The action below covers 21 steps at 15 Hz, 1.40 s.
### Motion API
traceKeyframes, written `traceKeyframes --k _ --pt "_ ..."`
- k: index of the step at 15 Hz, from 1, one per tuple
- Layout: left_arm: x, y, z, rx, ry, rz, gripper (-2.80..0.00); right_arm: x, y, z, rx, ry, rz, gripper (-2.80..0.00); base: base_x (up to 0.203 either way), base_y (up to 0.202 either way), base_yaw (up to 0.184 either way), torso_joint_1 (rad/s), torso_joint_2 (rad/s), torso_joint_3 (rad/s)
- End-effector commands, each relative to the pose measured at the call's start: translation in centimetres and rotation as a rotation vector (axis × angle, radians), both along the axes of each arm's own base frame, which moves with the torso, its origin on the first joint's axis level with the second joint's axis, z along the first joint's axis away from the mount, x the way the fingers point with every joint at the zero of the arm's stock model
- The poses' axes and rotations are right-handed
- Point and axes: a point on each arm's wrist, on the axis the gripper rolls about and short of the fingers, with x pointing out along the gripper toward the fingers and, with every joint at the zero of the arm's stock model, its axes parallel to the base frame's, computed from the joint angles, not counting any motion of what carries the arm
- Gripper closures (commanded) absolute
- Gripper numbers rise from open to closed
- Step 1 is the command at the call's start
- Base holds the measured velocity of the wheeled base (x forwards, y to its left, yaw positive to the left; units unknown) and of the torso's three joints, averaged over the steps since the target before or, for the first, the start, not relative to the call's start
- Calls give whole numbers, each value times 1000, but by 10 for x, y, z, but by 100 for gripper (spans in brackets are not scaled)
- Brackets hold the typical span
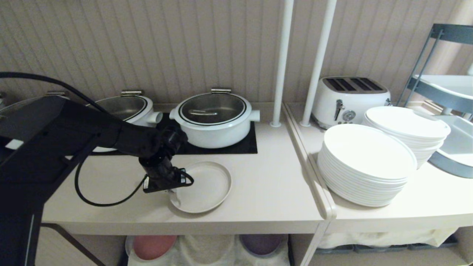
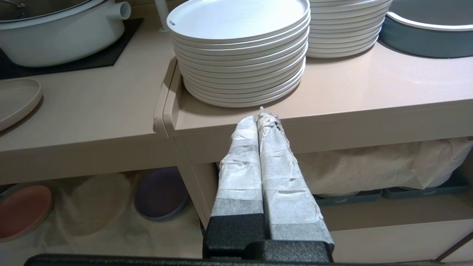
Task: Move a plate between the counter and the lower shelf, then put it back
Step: Pick up the plate
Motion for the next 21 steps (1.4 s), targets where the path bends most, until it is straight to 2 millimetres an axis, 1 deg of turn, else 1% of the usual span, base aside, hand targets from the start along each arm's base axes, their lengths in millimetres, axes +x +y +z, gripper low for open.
traceKeyframes --k 1,5,7,9,14,17,21 --pt "-2 0 6 -5 -10 6 0 0 0 0 0 0 0 0 0 0 0 0 0 0" --pt "-12 3 19 -20 -19 10 0 0 0 0 0 1 0 0 0 0 0 0 0 0" --pt "-18 5 20 -21 -11 10 0 0 0 0 0 -1 0 0 0 0 0 0 0 0" --pt "-33 9 21 -22 16 13 0 0 0 0 0 0 0 0 0 0 0 0 0 0" --pt "-62 14 32 -88 36 54 0 0 0 0 0 -1 0 0 0 0 0 0 0 0" --pt "-73 17 38 -122 35 85 0 0 0 0 0 -1 0 0 0 0 0 0 0 0" --pt "-88 21 40 -152 56 101 0 0 0 0 0 1 0 0 0 0 0 0 0 0"
